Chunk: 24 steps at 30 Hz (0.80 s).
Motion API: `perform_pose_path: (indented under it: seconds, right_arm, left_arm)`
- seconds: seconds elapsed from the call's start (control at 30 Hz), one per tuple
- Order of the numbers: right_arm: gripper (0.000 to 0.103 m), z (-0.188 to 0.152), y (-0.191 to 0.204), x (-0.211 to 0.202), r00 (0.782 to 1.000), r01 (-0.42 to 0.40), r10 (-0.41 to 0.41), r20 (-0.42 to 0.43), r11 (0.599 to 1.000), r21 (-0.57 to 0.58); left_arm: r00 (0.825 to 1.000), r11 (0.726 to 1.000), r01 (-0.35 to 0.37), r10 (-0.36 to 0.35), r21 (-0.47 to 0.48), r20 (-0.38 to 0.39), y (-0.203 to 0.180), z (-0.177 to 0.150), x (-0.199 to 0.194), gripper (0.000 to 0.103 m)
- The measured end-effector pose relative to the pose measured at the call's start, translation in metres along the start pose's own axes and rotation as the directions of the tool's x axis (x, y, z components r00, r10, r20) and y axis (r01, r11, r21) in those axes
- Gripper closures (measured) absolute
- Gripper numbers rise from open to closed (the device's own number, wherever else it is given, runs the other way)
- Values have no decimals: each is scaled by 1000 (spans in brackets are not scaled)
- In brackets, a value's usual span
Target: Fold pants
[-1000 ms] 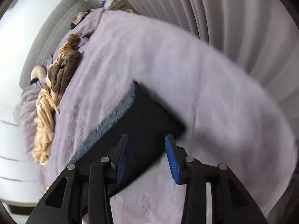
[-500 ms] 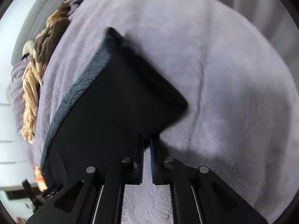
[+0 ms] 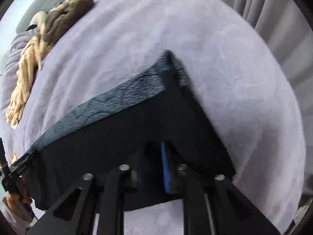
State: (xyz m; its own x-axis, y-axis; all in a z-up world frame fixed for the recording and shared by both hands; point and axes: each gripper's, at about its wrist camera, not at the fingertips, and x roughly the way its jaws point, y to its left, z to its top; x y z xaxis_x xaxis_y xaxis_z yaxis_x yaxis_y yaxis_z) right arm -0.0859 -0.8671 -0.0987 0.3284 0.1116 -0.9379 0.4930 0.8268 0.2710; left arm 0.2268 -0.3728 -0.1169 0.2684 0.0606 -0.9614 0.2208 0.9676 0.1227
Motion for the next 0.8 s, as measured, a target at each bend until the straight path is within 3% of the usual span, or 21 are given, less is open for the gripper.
perform_pose_path:
  seconds: [0.07,0.13,0.2,0.27,0.37,0.47,0.53,0.57,0.63,0.67,0.73,0.8]
  right_arm:
    - [103,7,-20,-8,999,-31,27,36,995,100]
    - [96,7,-29,-25,996,-63,52,67,984,167]
    - [84,0,-19,-37,994,-108,103,48,985,133]
    - [82,-19,9,-40,973,-229,231,-8,969,97]
    - [76,-67,78,-22,895,-409,413,-168,911,56]
    - [76,-133,158,14,768,-553,549,-330,828,92]
    - [76,-170,204,37,719,-584,585,-374,801,132]
    - [76,-184,225,50,687,-605,619,-382,778,171]
    - [76,-201,252,69,650,-614,660,-377,748,250]
    - [76,-208,262,78,642,-610,668,-376,743,277]
    - [76,-220,275,90,673,-571,636,-377,771,281]
    - [76,-227,277,94,685,-559,630,-365,776,290]
  left_arm:
    - [999,999,-38,39,-33,24,31,2,-14,12]
    - [998,997,-50,52,-55,36,66,-7,-30,12]
    - [996,995,-78,80,-58,30,103,-26,-39,12]
    - [992,991,-124,125,-53,7,142,-50,-38,12]
    - [987,985,-156,154,-78,-32,182,-98,-38,12]
    - [979,977,-181,169,-110,-113,222,-124,-5,12]
    - [980,984,-133,113,-119,-161,240,-141,16,6]
    - [985,985,-104,84,-135,-151,244,-147,19,1]
    - [990,992,-67,53,-107,-132,246,-148,19,0]
    - [991,995,-61,50,-84,-127,245,-148,20,0]
    - [993,998,-46,41,-50,-111,243,-149,21,0]
    - [994,998,-23,18,-53,-105,245,-150,23,0]
